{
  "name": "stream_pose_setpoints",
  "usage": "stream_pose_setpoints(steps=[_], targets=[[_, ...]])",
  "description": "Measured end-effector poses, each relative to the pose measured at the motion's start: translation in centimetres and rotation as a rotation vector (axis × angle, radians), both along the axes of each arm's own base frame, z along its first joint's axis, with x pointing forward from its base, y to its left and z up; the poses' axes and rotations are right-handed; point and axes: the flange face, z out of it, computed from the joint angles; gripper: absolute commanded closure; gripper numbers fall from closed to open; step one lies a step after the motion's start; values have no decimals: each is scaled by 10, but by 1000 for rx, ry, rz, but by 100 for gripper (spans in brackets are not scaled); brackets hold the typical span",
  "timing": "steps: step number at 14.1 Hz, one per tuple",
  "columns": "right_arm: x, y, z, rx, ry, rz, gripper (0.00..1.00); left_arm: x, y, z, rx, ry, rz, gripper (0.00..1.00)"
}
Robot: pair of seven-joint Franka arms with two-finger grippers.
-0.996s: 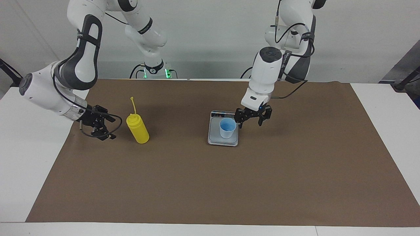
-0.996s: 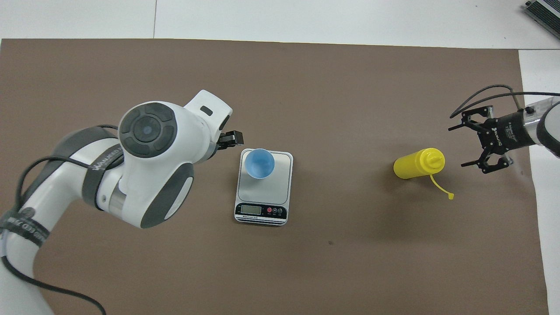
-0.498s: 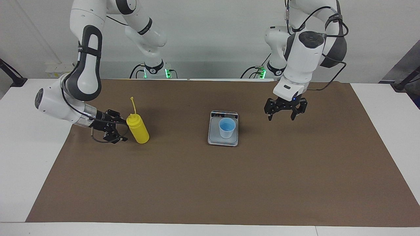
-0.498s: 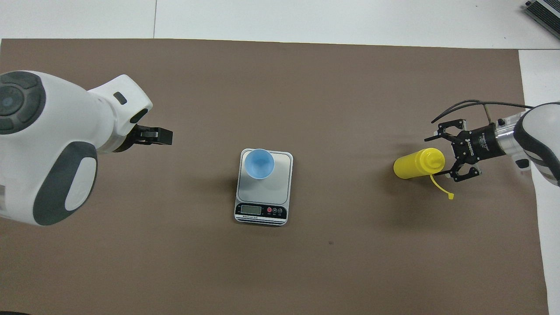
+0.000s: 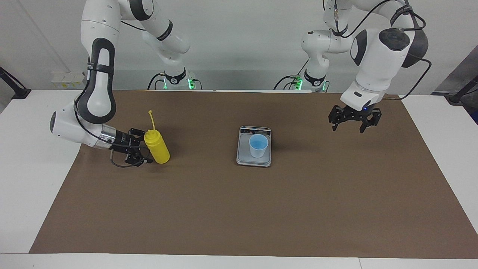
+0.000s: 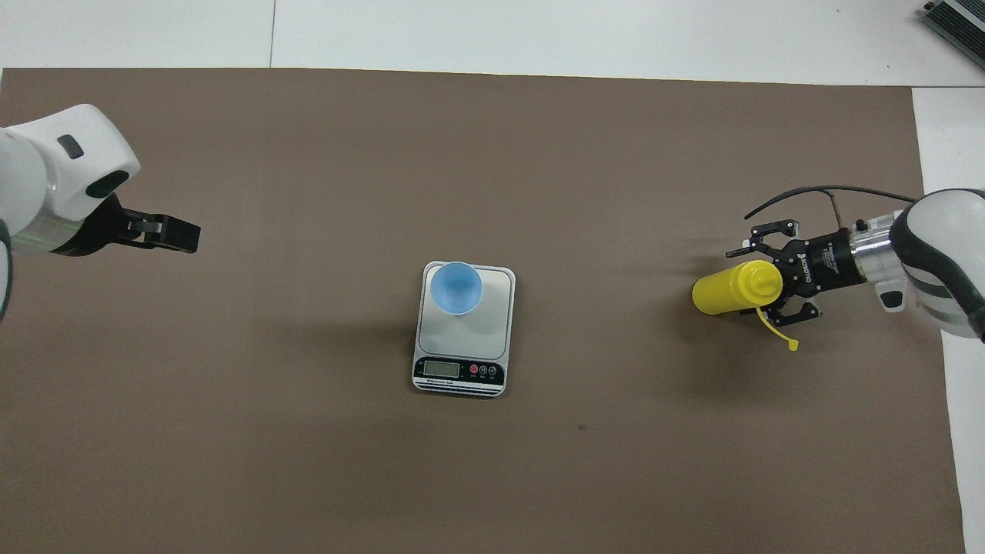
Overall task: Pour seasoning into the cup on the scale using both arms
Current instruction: 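Lift the yellow bottle with the right gripper over the blue cup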
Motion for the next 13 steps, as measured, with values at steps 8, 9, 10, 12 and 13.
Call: stream_pose_setpoints(steps=[8, 9, 10, 12, 13], targets=[[20, 53, 40, -82, -54, -26, 100, -6, 29, 51, -11, 23, -6, 0], [25, 66, 50, -117, -56, -26, 100, -6, 27, 49, -13, 28, -8, 0], [30, 79, 60, -167, -55, -23, 100, -7, 24, 46, -14, 35, -13, 0], [41, 107, 81, -253, -45, -32, 100, -8, 19, 43, -14, 40, -23, 0], [46, 124, 92, -292, -42, -39, 100, -8, 17, 44, -14, 39, -25, 0]])
